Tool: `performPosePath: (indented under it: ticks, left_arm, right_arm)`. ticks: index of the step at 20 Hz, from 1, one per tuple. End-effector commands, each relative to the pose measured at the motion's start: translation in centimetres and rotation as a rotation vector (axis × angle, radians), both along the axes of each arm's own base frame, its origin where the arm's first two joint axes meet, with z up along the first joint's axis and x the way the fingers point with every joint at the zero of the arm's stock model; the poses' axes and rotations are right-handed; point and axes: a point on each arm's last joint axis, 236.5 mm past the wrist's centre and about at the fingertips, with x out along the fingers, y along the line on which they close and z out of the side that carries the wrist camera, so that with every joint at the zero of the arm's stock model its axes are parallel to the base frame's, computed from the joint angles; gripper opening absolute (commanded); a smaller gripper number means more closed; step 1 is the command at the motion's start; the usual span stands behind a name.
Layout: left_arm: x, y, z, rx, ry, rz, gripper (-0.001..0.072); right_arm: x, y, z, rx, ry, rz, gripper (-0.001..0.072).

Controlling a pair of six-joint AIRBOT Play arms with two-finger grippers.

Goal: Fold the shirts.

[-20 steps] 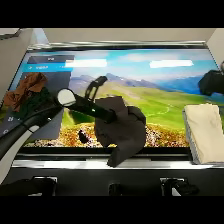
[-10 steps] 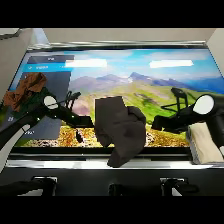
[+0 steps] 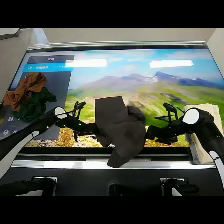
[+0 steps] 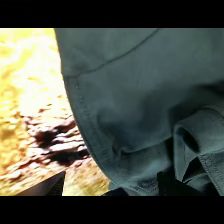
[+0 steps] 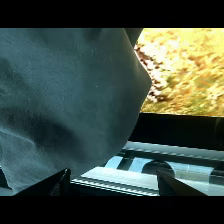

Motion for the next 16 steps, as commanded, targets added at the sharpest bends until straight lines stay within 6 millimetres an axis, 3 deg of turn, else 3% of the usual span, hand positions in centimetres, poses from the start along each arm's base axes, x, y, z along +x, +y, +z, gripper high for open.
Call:
performPosePath:
  ticks: [1,16]
  left_arm:
    - [0.06,-0.26,-0.3,-0.002,-0.003,0.006,0.0647]
    - [-0.15,-0.48,-0.3,-0.002,-0.002,-0.002,0.0647]
  right_arm:
    - [-0.02,0.15,-0.21,0.007,0.002,-0.006,0.0644]
    - [0.39,0.14,-0.21,0.007,-0.014,-0.013,0.0644]
